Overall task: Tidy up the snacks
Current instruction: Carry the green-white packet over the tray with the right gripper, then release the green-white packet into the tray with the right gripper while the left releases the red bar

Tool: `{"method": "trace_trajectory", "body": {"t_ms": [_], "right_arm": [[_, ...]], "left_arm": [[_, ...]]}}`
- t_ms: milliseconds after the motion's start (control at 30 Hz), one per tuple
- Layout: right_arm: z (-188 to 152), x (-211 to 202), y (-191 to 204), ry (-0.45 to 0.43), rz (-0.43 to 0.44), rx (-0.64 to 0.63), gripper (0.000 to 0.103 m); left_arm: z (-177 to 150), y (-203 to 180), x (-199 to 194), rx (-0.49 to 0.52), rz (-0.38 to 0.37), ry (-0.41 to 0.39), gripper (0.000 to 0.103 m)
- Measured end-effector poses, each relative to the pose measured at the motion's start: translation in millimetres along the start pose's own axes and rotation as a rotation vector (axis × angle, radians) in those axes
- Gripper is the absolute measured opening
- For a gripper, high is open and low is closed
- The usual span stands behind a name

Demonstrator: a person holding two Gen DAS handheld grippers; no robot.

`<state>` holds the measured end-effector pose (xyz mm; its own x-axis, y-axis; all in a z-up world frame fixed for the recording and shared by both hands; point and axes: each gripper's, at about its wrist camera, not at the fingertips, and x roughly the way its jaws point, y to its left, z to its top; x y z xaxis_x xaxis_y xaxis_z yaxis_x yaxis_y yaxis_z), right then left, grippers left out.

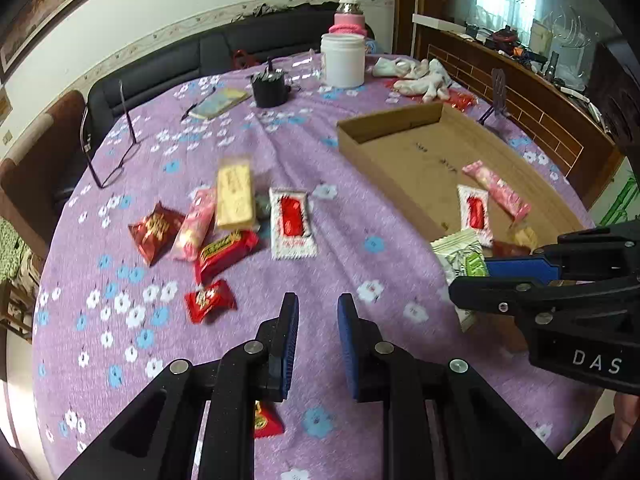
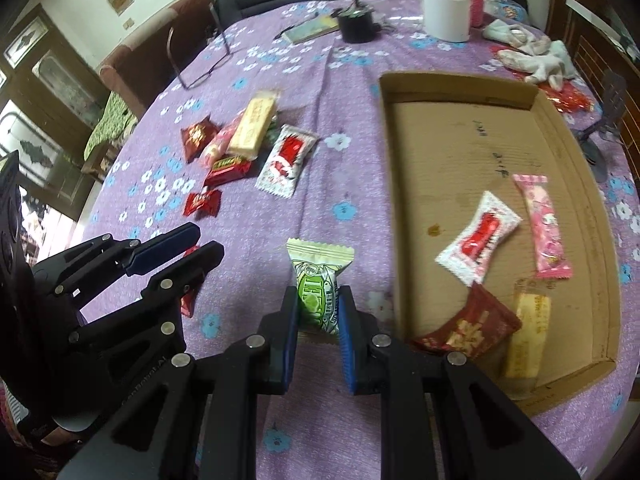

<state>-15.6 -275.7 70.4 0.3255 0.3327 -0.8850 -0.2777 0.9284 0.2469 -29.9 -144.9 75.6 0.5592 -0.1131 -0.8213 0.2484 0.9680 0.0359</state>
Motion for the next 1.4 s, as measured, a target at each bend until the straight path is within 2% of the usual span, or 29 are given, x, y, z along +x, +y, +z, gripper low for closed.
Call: {"method": "trace_trajectory", "body": {"t_ms": [367, 600, 733, 900, 1167, 1233, 1400], "right_arm": [[-9.0, -27.4, -62.2, -0.067, -0.065, 0.166, 0.018], [-21.0, -34.3, -100.2, -0.059, -0.105, 0.242, 0.018], [-26.3, -38.3, -117.0, -0.06, -0.119, 0.265, 0.018], [-30.1, -40.7, -133.6, -0.052, -0.128, 0.277, 0.018], [-24.2, -37.9, -135.4, -0.047, -0.11, 0.259, 0.018], [-21.9, -35.7, -131.6, -0.042, -0.101, 0.244, 0.018], [-16.7, -37.1, -121.2, -0.059, -0.1, 0.197, 0.018]], "left_arm": [[33.6, -38.4, -3.5, 0.028, -0.075, -0.035, 0.02], [45.3, -79.2, 1.7, 0.079, -0.155, -0.036, 0.02], [47.7, -98.9, 7.9, 0.082, -0.229, -0.018, 0.02], [50.3, -112.5, 15.0, 0.078, -0.243, -0.004, 0.02], [49.7, -98.5, 12.8, 0.024, -0.242, -0.015, 0.02], [46.3, -81.9, 9.7, -0.02, -0.233, -0.01, 0.02], [21.9, -25.3, 1.0, -0.13, -0.153, 0.026, 0.02]]}}
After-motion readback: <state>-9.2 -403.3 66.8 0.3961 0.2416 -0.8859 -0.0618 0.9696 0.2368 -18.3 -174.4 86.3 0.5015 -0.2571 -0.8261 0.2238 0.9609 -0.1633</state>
